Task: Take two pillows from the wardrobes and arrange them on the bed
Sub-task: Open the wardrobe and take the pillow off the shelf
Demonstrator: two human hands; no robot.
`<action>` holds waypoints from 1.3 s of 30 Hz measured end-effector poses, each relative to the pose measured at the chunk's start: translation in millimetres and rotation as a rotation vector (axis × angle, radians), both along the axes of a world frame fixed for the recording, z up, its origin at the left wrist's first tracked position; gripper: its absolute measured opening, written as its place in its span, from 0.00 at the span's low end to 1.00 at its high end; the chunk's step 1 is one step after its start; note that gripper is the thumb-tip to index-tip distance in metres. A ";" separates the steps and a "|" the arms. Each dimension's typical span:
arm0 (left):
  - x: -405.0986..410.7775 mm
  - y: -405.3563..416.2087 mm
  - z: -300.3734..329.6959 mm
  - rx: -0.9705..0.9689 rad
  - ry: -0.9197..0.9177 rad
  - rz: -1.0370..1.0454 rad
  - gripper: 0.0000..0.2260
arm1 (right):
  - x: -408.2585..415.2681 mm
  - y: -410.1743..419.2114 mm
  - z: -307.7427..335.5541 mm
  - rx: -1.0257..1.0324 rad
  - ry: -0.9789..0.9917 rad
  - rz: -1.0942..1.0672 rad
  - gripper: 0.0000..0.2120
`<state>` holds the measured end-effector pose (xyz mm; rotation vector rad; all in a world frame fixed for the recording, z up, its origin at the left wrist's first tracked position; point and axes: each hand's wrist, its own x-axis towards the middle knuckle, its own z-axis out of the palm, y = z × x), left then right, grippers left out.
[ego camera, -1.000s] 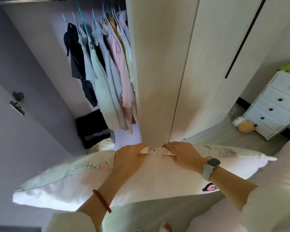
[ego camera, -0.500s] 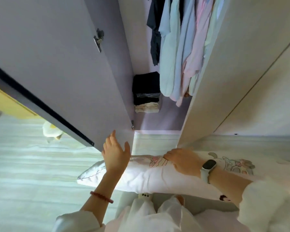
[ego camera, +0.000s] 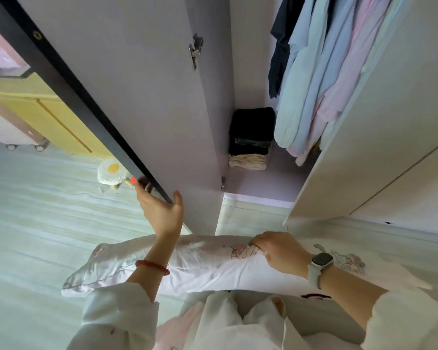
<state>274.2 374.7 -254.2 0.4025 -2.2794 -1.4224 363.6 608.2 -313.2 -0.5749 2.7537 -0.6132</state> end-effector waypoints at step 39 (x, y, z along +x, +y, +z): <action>-163.8 324.0 -0.3 -0.543 -0.228 -1.161 0.40 | -11.0 168.9 20.3 0.045 -0.036 -0.712 0.15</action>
